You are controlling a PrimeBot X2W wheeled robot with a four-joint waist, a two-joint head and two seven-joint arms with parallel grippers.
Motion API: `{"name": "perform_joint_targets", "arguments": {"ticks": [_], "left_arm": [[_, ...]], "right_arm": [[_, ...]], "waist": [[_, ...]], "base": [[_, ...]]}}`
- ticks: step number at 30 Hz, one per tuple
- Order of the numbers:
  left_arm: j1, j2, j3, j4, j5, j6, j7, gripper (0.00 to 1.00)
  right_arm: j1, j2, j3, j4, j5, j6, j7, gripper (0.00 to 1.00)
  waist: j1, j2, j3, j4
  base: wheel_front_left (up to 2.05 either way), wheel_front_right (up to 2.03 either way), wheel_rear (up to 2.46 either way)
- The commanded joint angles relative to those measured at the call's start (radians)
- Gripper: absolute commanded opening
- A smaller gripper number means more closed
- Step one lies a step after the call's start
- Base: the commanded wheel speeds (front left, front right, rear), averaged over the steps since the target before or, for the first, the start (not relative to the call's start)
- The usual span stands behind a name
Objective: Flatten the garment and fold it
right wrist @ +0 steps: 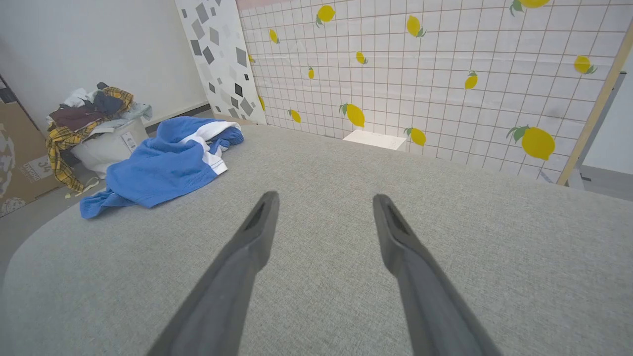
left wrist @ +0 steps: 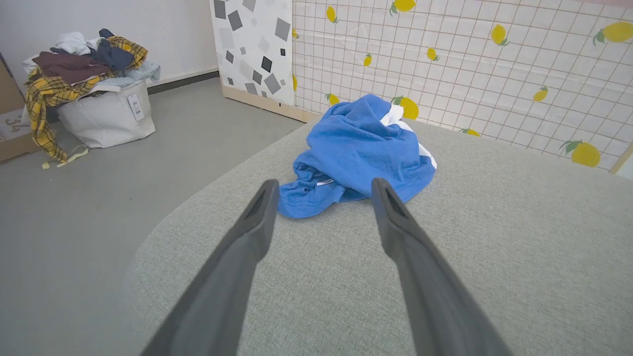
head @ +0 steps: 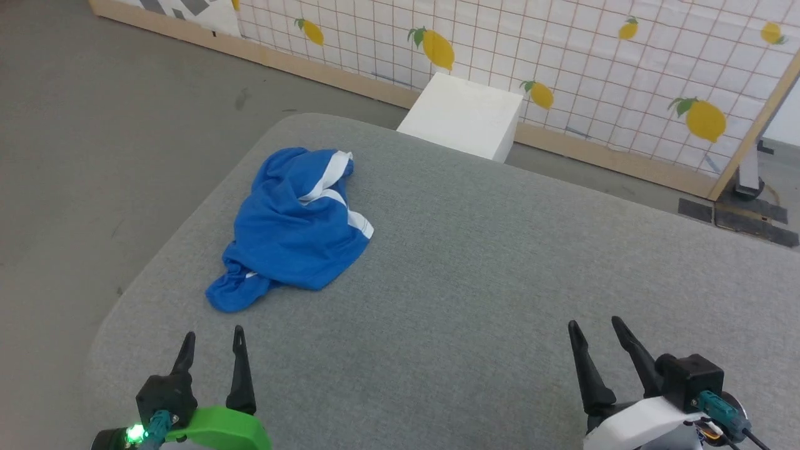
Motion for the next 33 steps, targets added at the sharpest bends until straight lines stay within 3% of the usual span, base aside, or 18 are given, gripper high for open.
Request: {"name": "perform_joint_targets", "arguments": {"ticks": [1, 33], "left_arm": [[0.018, -0.003, 0.003, 0.005, -0.008, 0.004, -0.011, 1.0], [0.047, 0.003, 0.006, 0.032, -0.009, 0.016, -0.074, 1.0]], "right_arm": [[0.01, 0.0, 0.003, 0.008, 0.009, -0.001, -0.013, 1.0], [0.03, 0.0, 0.017, 0.035, 0.014, -0.002, -0.076, 1.0]], "waist": [[0.0, 0.0, -0.002, 0.011], [0.0, 0.0, -0.017, 0.146]], "base": [[0.0, 0.0, 0.0], [0.0, 0.0, 0.0]]}}
